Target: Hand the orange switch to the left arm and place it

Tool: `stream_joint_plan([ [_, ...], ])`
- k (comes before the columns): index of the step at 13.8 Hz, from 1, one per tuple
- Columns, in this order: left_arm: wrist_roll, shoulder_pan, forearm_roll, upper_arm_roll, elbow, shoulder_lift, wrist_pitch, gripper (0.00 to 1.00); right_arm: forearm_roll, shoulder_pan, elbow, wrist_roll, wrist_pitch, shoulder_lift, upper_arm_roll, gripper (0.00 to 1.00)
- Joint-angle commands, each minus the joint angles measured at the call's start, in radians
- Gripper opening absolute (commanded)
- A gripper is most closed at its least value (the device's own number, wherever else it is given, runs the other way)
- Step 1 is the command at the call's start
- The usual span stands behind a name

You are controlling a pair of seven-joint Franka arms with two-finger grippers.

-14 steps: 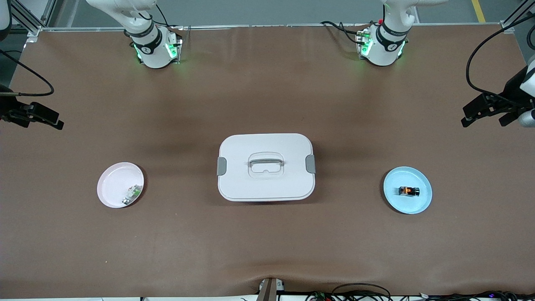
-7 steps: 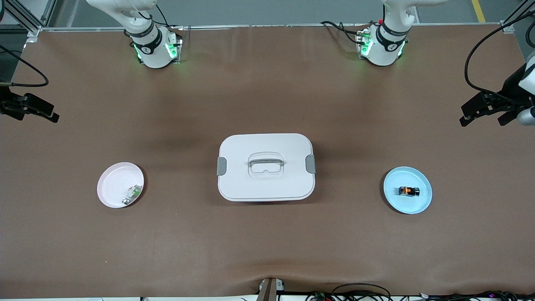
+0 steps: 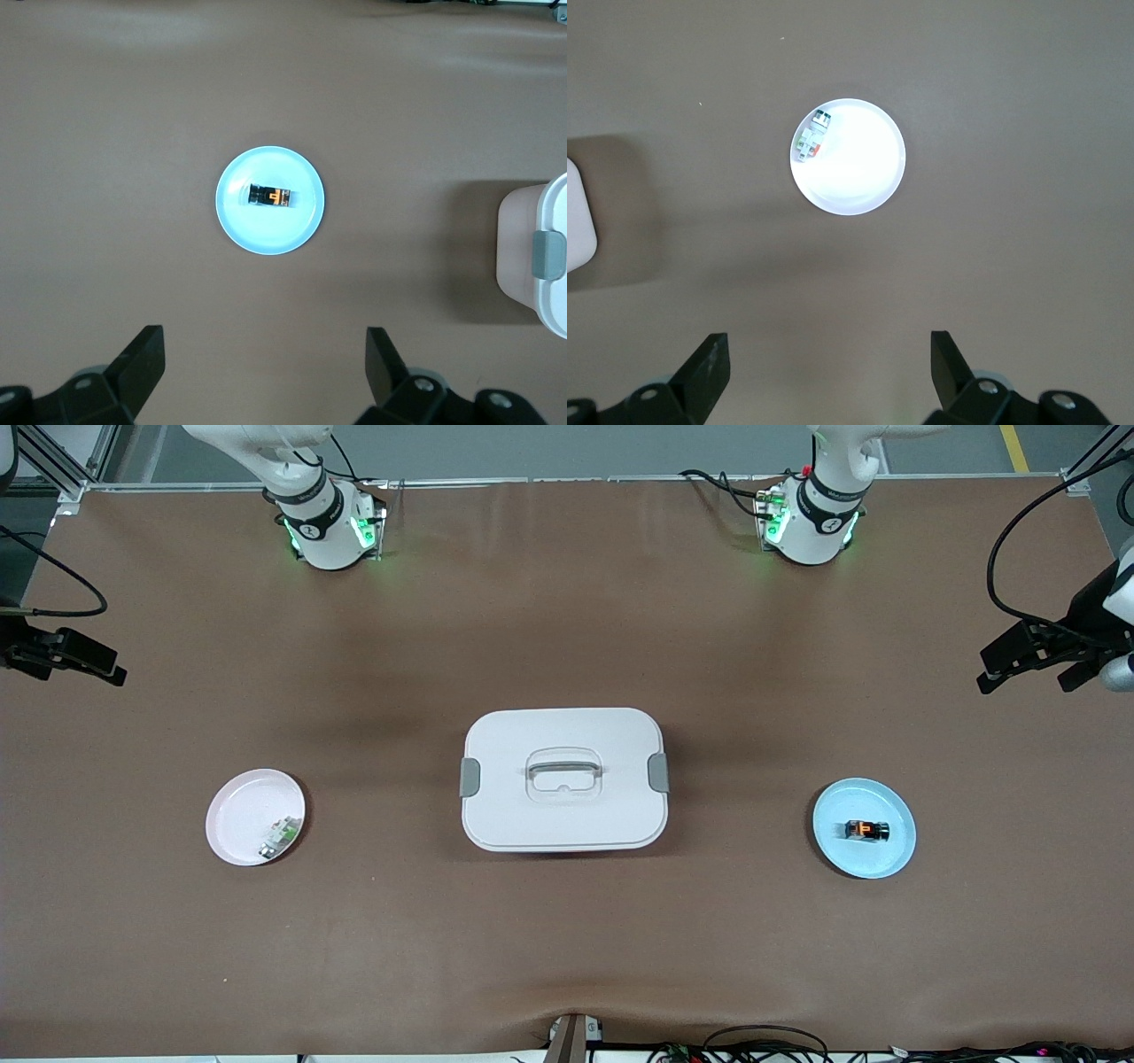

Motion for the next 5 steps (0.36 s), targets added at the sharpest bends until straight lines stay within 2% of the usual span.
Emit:
stream_joint_plan([
  [1,0.004,0.000,0.018,-0.002,0.021,0.008,-0.009,1.00,-0.019,-0.006,-0.003,-0.006,-0.014,-0.007,0.004,1.00],
  [5,0.003,-0.003,0.016,-0.002,0.021,0.008,-0.009,1.00,-0.024,-0.009,0.000,-0.003,-0.014,-0.005,0.001,1.00],
])
